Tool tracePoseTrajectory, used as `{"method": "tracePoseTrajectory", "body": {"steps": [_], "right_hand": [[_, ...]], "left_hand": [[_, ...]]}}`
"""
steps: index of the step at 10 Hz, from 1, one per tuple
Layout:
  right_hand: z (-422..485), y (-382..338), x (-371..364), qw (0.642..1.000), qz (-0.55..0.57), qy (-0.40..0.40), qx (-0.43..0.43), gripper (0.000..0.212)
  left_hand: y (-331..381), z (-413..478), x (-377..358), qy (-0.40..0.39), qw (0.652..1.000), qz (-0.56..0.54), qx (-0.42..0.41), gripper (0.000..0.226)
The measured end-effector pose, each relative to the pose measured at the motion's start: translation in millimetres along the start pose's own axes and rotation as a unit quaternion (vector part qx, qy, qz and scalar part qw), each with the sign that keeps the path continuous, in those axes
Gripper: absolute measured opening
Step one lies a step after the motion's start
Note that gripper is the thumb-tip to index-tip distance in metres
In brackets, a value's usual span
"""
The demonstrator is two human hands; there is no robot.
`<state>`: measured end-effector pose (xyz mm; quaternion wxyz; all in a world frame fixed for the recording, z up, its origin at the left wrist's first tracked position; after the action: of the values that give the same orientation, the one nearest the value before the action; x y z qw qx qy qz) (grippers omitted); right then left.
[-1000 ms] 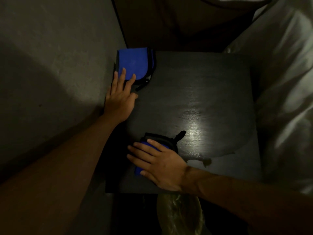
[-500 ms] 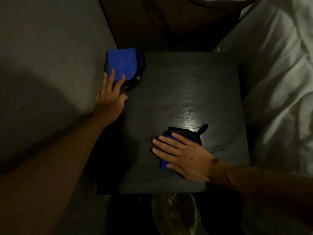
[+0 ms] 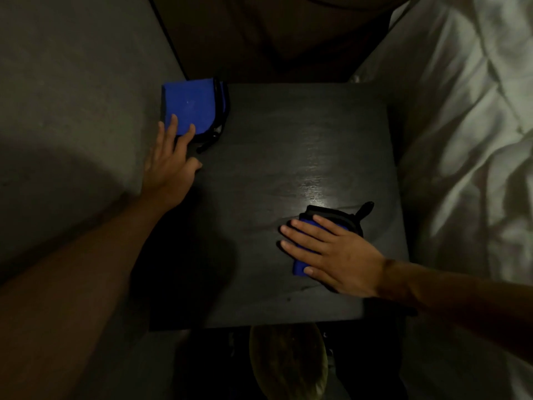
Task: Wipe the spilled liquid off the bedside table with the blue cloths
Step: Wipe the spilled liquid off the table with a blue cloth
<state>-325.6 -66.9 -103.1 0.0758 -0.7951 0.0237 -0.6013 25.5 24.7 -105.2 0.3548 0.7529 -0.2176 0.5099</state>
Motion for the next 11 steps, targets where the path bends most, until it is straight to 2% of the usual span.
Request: {"method": "tracePoseTrajectory", "body": {"steps": [1, 2, 3, 4, 5, 9, 10, 11], "right_hand": [[-6.0, 4.0, -0.6, 1.000, -0.004, 0.003, -0.011, 0.060], [-13.8, 8.6, -0.8, 1.000, -0.005, 0.007, -0.027, 0.060], [-21.8, 13.6, -2.9, 0.999, -0.003, 0.004, -0.044, 0.061], [-26.9, 16.1, -3.0, 0.998, 0.008, 0.004, -0.057, 0.060], [-28.7, 15.0, -4.0, 0.997, 0.018, 0.011, -0.073, 0.060], [-54.8, 17.4, -9.0, 0.983, 0.040, 0.005, -0.180, 0.061], [-59.8, 11.7, -10.6, 0.970, 0.076, 0.019, -0.231, 0.061], [-65.2, 13.4, -4.1, 0.963, 0.138, 0.030, -0.231, 0.059]], "left_hand": [[-4.7, 0.2, -0.2, 0.001, 0.996, 0.064, -0.059, 0.054], [-2.9, 0.4, -3.6, -0.036, 0.988, 0.128, -0.075, 0.050], [-1.8, 1.7, -0.3, -0.016, 0.998, 0.064, -0.005, 0.063], [-2.6, 5.8, -3.5, -0.031, 0.997, 0.070, -0.004, 0.067], [3.9, 1.8, 1.4, -0.029, 0.999, 0.021, 0.028, 0.075], [3.1, 2.8, -0.7, -0.028, 0.999, 0.040, 0.021, 0.074], [5.1, 1.9, 0.1, -0.022, 0.999, 0.024, 0.029, 0.073], [5.0, 2.0, -0.6, -0.017, 0.999, 0.022, 0.031, 0.073]]}}
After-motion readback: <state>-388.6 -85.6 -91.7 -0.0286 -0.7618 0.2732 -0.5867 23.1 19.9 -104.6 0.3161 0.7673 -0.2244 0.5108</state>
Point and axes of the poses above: each hand's wrist, its own z-axis towards the middle knuckle, its own x-axis out of the back of the hand, y = z × x, the point moved 3 cm from there along z, towards the middle knuckle, and after that the axes turned 2 degrees about z, right-handed, at the moved point
